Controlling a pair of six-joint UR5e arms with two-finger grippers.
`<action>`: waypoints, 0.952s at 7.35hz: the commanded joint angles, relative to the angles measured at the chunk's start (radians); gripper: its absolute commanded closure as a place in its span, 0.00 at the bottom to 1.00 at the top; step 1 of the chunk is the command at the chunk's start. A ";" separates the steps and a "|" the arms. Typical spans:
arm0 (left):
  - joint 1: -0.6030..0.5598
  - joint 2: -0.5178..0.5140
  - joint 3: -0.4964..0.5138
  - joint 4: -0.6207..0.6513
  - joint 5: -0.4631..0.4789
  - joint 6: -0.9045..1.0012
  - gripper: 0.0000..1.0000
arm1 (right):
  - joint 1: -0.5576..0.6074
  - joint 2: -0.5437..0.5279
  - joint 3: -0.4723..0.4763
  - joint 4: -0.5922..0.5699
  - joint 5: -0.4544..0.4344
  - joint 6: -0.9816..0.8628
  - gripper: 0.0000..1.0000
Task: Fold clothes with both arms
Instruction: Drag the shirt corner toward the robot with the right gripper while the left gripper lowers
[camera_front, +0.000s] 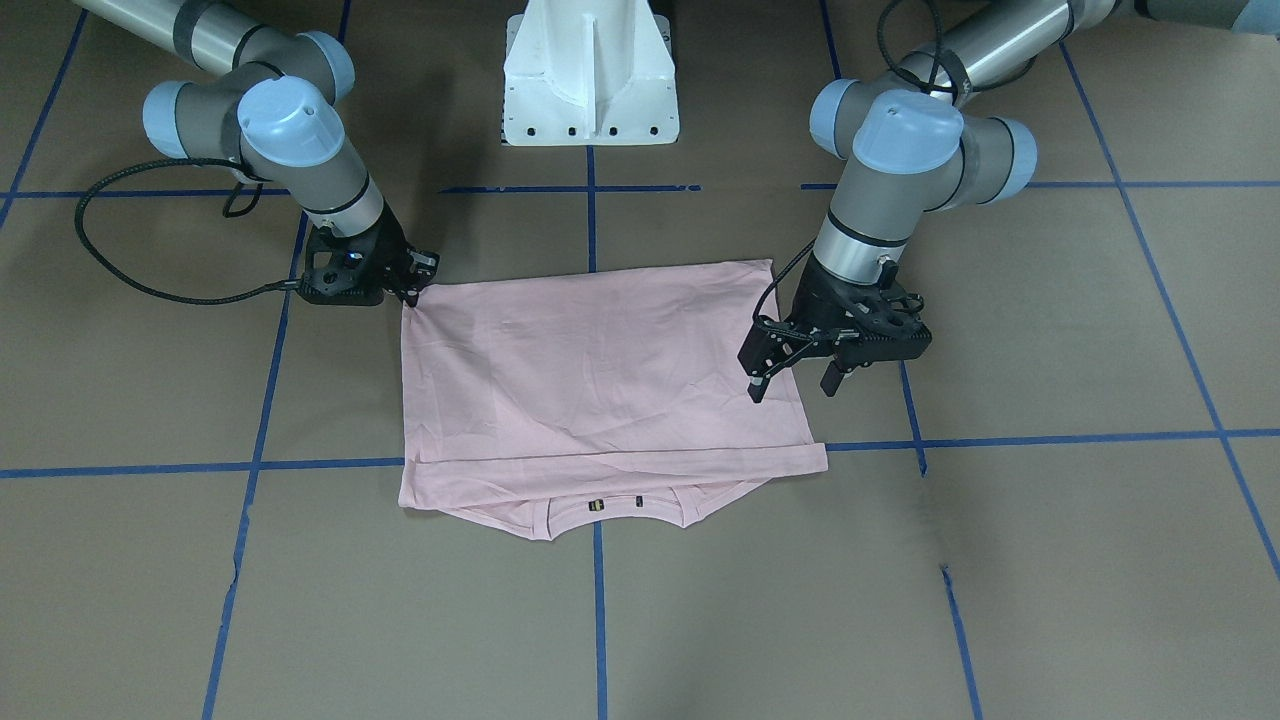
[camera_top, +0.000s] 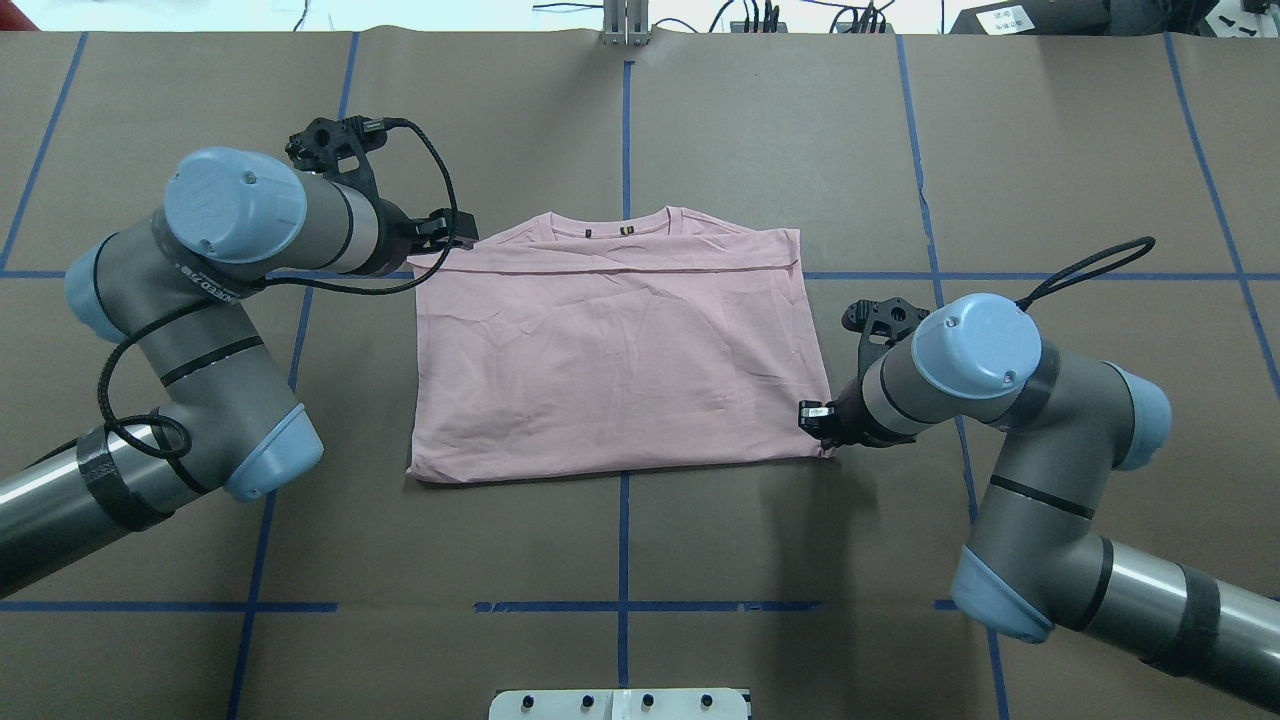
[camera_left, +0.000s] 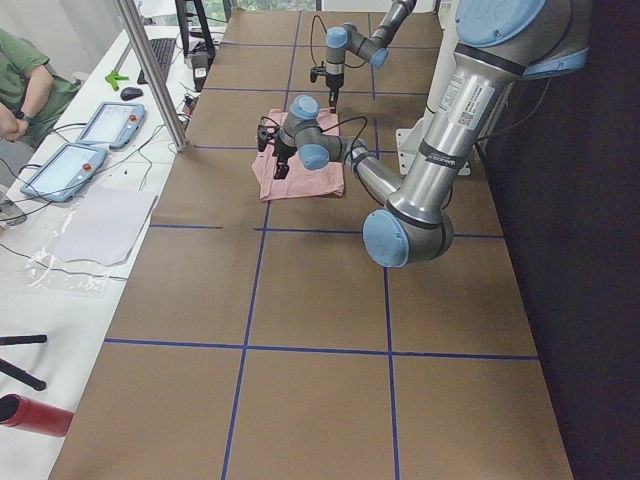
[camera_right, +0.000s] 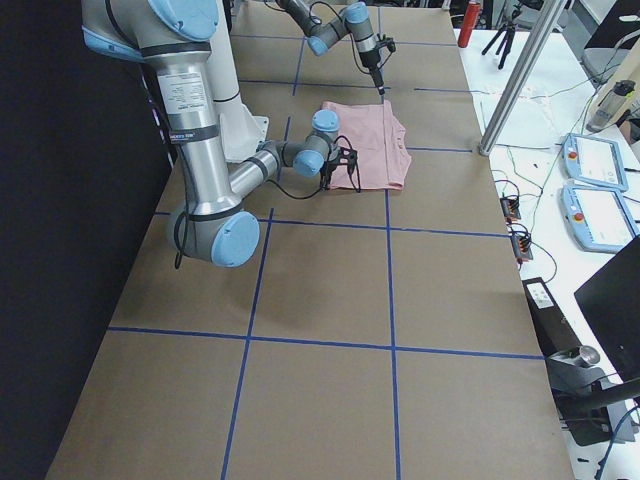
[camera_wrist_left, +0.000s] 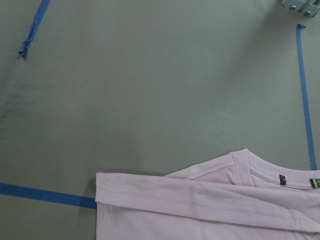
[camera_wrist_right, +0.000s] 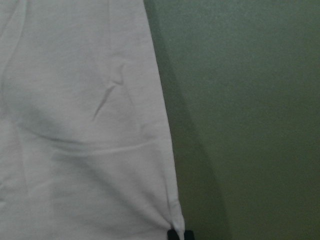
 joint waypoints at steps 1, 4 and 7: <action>0.001 0.000 -0.001 0.000 0.001 -0.002 0.00 | -0.032 -0.063 0.066 -0.001 0.003 0.000 1.00; 0.004 0.000 -0.013 0.000 0.001 -0.002 0.00 | -0.243 -0.292 0.310 0.001 -0.011 0.101 1.00; 0.024 0.008 -0.025 0.000 -0.001 -0.005 0.00 | -0.477 -0.325 0.393 0.001 -0.006 0.272 0.95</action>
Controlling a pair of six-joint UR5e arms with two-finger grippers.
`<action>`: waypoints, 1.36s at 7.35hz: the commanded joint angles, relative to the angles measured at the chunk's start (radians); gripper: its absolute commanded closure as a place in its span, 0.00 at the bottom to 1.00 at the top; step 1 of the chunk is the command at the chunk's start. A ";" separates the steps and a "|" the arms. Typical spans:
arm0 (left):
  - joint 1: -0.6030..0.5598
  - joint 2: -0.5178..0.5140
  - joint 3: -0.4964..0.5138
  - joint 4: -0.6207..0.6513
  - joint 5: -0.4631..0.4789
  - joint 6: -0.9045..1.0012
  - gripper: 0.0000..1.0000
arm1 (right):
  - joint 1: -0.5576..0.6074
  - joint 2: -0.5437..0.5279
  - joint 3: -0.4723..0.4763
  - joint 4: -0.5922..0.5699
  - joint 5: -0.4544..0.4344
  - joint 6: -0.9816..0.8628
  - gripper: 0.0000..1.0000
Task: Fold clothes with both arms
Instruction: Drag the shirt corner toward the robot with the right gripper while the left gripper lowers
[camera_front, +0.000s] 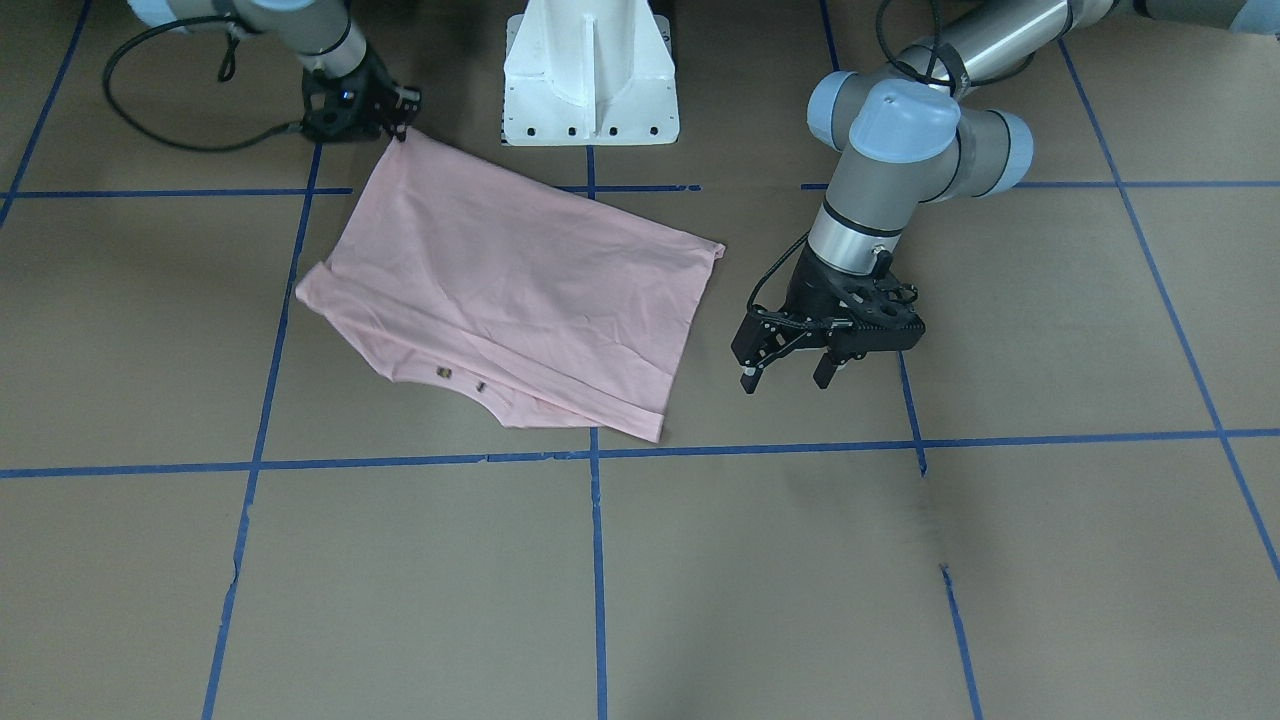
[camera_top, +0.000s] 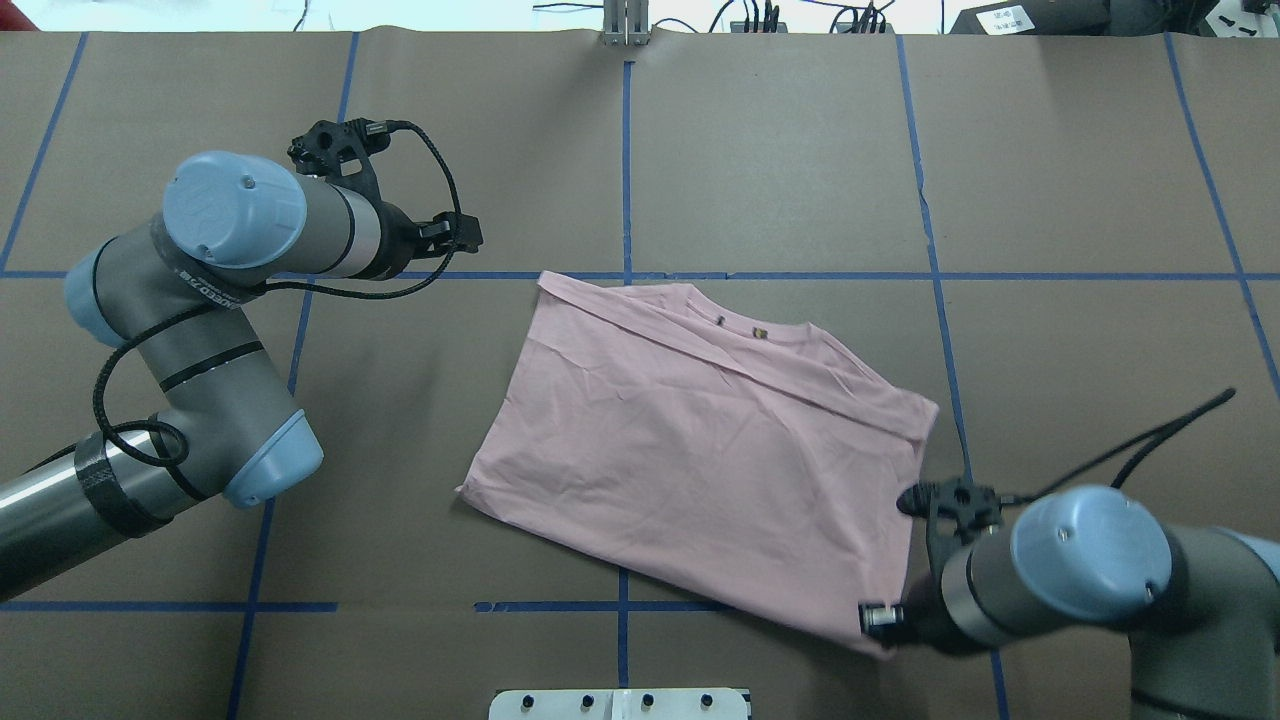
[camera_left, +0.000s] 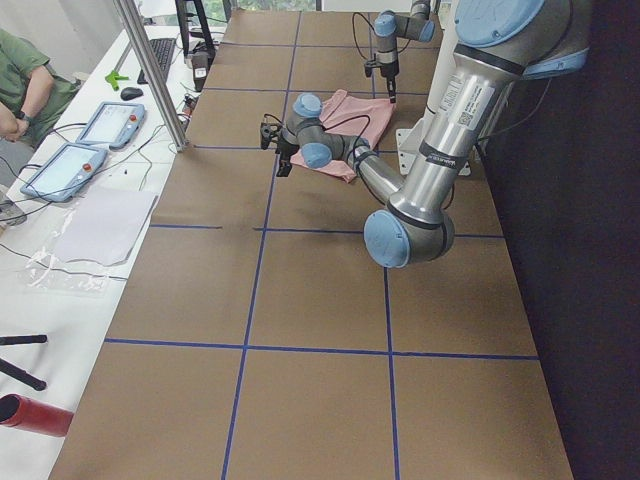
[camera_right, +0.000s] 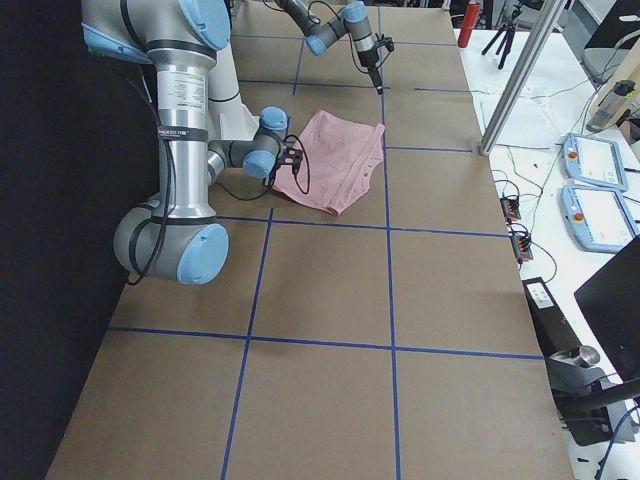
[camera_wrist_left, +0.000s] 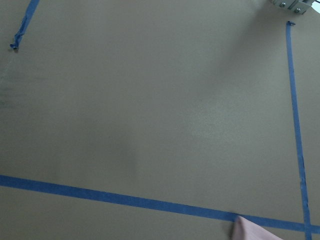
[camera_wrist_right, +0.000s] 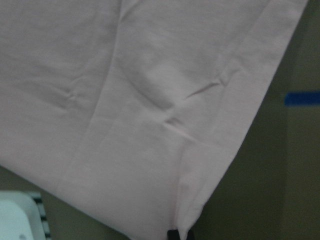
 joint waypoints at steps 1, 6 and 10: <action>0.023 0.000 -0.008 0.002 0.000 -0.018 0.00 | -0.088 -0.004 0.026 0.008 -0.018 0.139 0.01; 0.329 0.033 -0.231 0.346 0.039 -0.512 0.00 | 0.150 0.111 0.049 0.011 -0.178 0.170 0.00; 0.436 0.010 -0.206 0.439 0.110 -0.640 0.07 | 0.188 0.148 0.042 0.011 -0.185 0.164 0.00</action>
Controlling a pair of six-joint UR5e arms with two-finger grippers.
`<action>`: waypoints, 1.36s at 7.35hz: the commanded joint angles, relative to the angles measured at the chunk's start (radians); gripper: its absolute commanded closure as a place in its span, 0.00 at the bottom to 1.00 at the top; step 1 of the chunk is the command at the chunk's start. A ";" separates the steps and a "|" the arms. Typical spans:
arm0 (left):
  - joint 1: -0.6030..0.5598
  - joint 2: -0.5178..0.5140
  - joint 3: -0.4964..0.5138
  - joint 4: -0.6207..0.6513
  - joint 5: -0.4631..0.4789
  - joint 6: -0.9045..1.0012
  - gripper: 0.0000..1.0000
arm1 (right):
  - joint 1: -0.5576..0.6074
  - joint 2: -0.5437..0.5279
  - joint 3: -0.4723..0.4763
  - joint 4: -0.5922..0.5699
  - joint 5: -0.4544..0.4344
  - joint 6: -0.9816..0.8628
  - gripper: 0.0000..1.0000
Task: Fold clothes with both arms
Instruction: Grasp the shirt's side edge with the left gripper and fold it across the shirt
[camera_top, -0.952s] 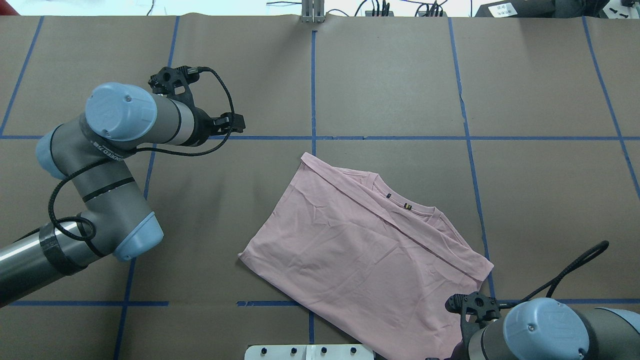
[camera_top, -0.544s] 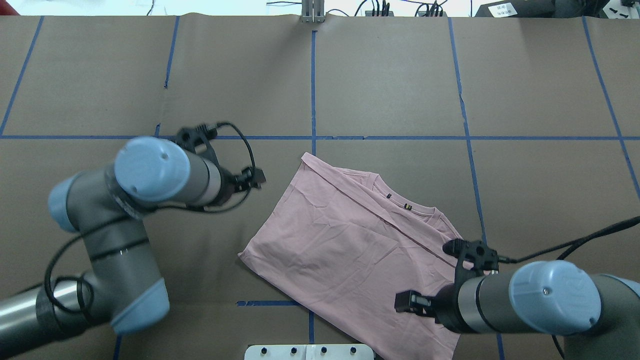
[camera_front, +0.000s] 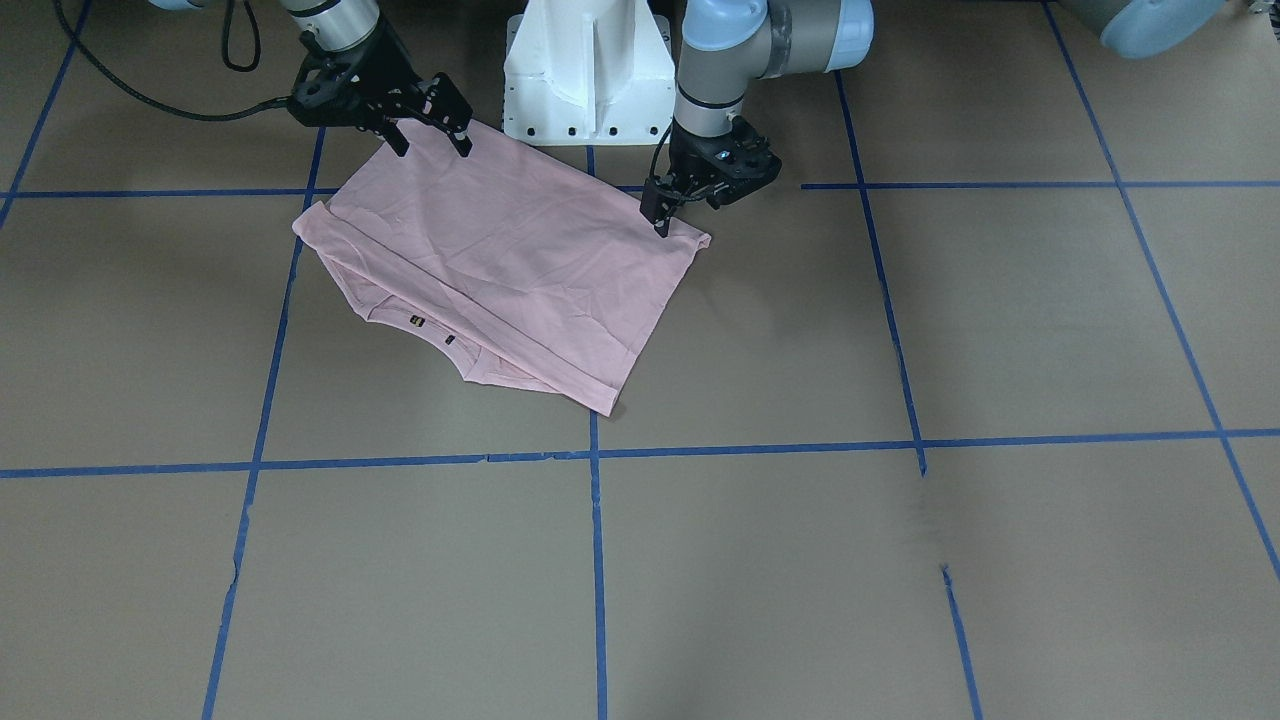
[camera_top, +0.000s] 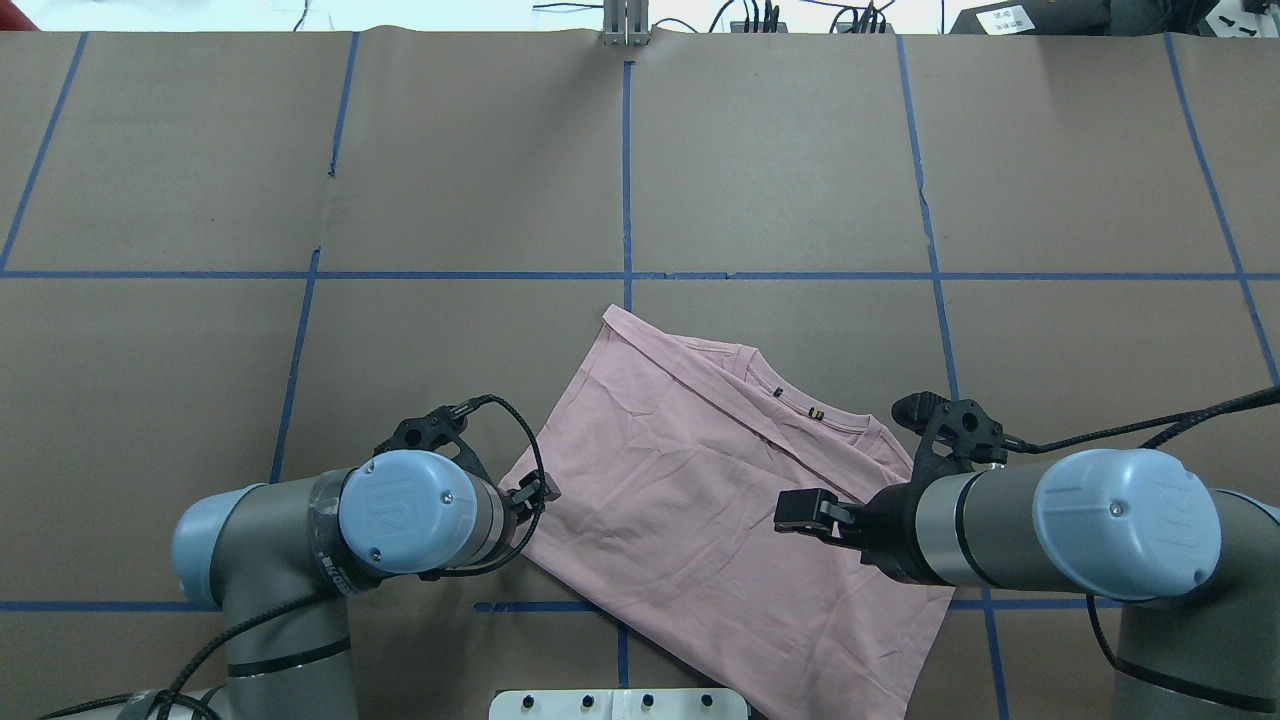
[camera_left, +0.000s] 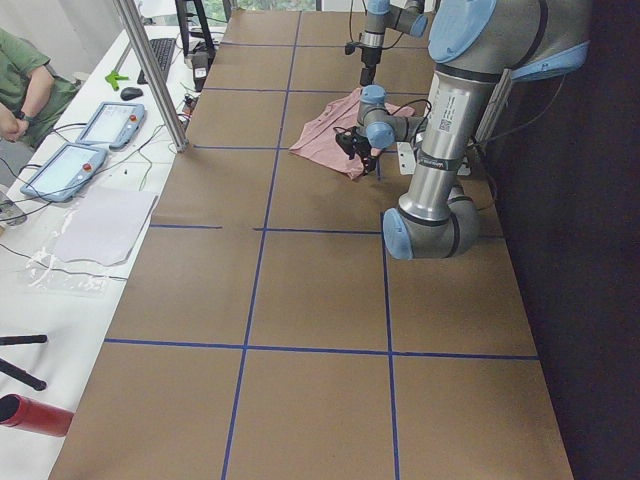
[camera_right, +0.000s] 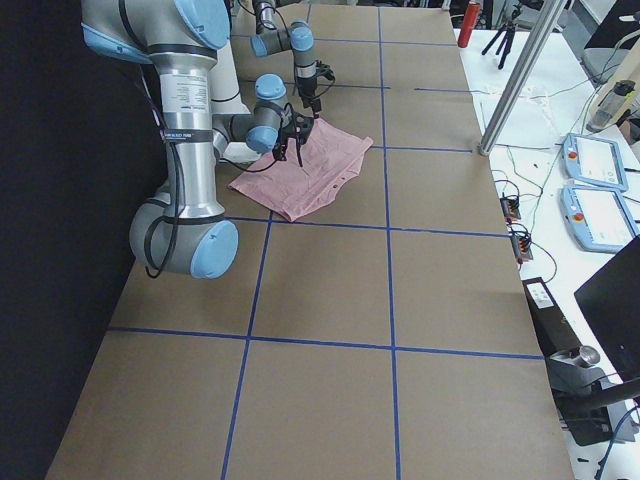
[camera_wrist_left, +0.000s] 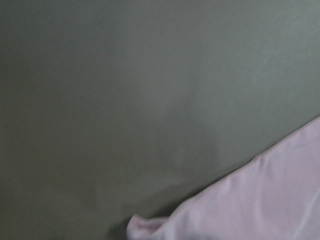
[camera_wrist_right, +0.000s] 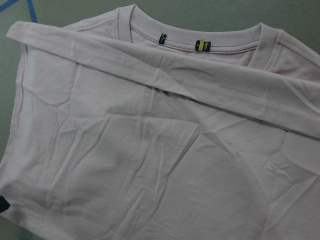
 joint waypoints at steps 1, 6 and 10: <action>0.005 -0.002 0.020 0.005 0.031 -0.012 0.10 | 0.004 0.003 -0.001 0.000 -0.005 0.001 0.00; -0.013 -0.002 0.031 0.003 0.055 0.002 1.00 | 0.005 0.000 -0.001 -0.002 -0.003 0.001 0.00; -0.126 -0.005 0.025 0.002 0.046 0.092 1.00 | 0.007 0.003 0.000 -0.002 -0.005 0.001 0.00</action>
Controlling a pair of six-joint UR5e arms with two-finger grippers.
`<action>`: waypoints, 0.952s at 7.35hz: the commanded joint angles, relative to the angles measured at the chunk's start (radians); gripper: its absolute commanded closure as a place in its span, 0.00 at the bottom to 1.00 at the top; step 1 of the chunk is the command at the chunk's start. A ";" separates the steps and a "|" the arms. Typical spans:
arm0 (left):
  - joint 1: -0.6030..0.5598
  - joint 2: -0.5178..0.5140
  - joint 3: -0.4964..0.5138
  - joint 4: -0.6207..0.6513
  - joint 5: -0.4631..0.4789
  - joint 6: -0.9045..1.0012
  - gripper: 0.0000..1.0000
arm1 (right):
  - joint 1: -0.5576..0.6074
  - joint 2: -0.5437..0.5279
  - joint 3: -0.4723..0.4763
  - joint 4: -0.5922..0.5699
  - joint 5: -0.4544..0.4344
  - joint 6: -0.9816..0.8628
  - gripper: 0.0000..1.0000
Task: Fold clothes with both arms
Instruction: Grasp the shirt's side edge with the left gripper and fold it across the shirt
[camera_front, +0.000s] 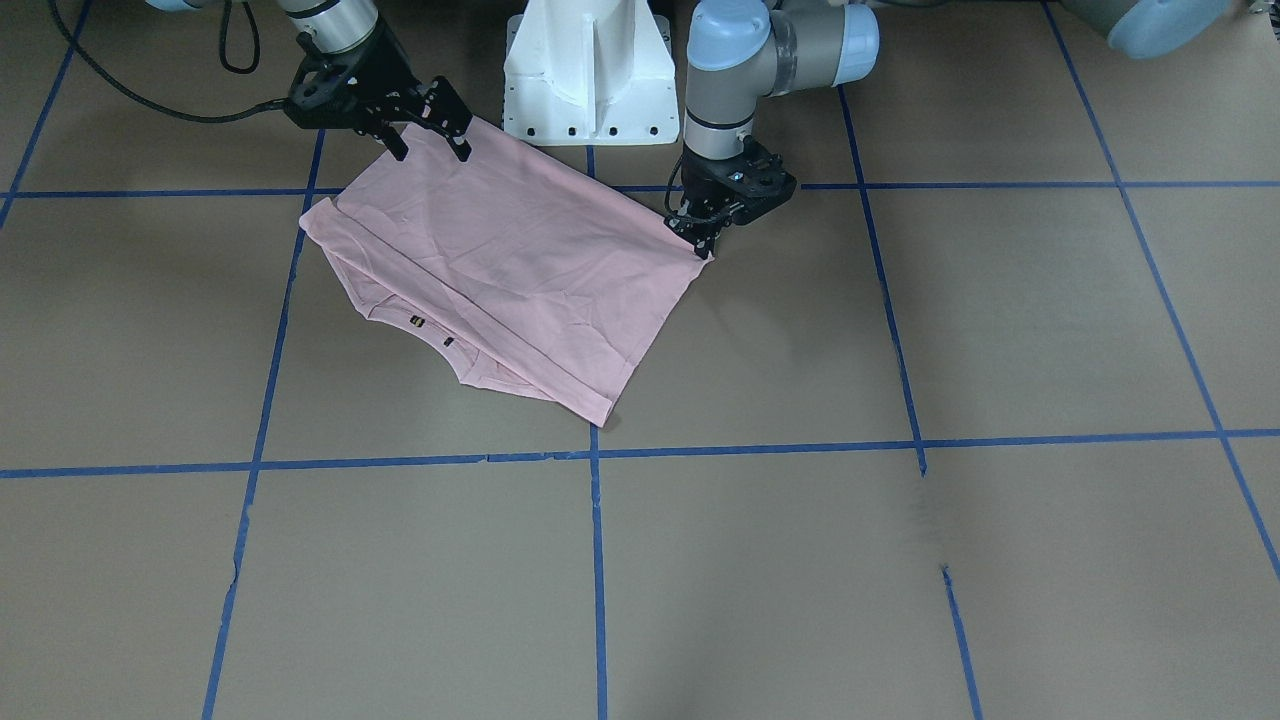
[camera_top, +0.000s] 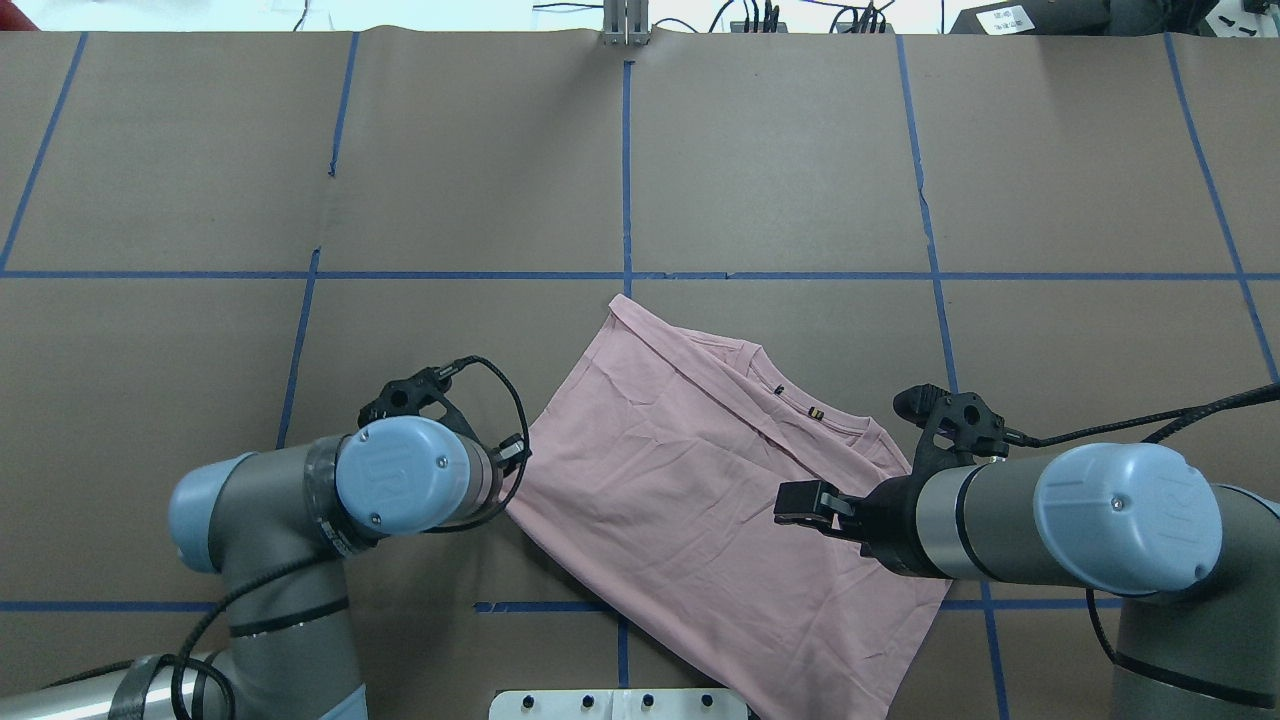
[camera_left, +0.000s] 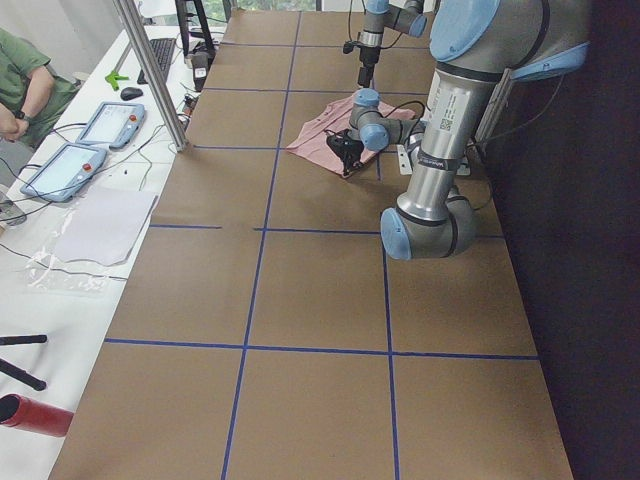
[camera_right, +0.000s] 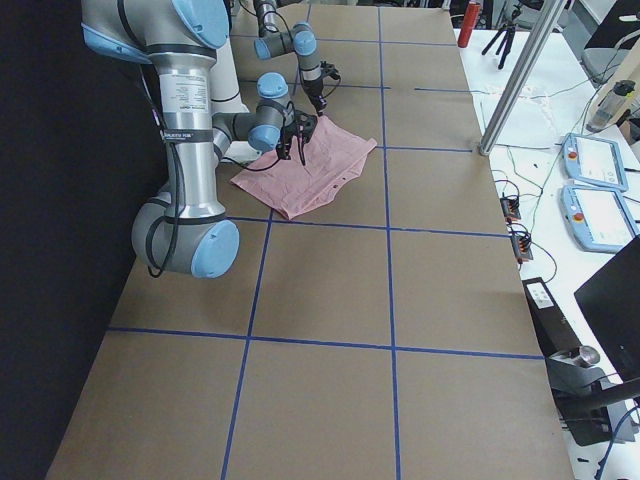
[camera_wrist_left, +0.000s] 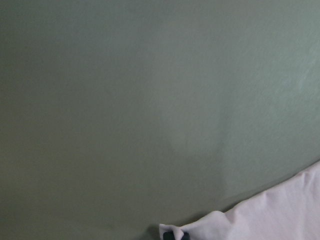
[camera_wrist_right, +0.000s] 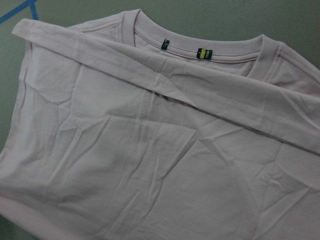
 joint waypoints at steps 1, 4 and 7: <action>-0.101 -0.008 0.008 -0.003 -0.004 0.105 1.00 | 0.003 0.002 0.000 0.000 0.000 0.000 0.00; -0.247 -0.154 0.325 -0.223 -0.002 0.173 1.00 | 0.011 0.001 -0.002 0.000 -0.003 0.002 0.00; -0.317 -0.307 0.560 -0.357 -0.004 0.274 1.00 | 0.020 -0.001 -0.022 0.000 -0.018 0.005 0.00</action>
